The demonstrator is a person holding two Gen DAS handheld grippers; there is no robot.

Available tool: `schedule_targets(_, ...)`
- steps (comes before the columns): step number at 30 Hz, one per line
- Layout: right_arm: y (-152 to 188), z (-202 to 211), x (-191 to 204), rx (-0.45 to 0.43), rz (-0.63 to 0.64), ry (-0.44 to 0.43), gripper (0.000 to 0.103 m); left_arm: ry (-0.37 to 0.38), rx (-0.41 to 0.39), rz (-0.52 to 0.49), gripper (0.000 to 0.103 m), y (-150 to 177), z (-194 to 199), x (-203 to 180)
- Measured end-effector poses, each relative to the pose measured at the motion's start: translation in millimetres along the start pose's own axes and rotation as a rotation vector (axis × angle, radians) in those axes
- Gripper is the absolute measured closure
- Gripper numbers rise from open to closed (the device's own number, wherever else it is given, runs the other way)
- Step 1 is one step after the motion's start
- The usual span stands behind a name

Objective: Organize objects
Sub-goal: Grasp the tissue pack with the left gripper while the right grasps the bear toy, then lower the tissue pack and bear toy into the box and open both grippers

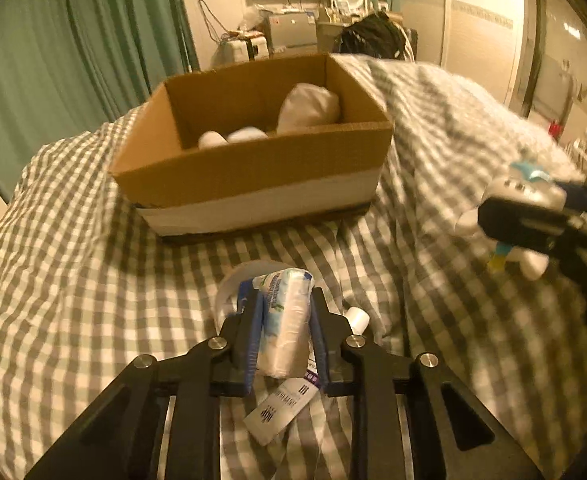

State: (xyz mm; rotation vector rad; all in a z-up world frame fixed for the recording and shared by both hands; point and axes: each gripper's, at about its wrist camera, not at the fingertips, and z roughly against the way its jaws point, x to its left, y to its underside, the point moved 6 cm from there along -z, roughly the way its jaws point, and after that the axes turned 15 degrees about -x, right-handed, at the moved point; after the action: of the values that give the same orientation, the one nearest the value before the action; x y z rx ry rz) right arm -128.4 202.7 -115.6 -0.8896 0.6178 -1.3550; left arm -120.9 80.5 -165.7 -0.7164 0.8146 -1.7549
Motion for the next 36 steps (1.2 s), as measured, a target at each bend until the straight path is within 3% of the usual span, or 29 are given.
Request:
schedule_targets(10, -34, 49, 30, -0.109, 0.038, -0.043, 0.042, 0.007, -0.124, 0.046, 0.083, -49, 61, 19)
schedule_targets(21, -111, 88, 63, -0.26, 0.106, -0.093, 0.042, -0.014, -0.272, 0.051, 0.083, -127, 105, 45)
schedule_targets(29, -173, 74, 73, -0.341, 0.118, -0.118, 0.043, -0.041, -0.351, 0.035, 0.083, -189, 97, 62)
schedule_targets(36, -210, 28, 72, -0.347, 0.112, -0.114, 0.043, -0.054, -0.348, 0.05, 0.083, -218, 49, 83)
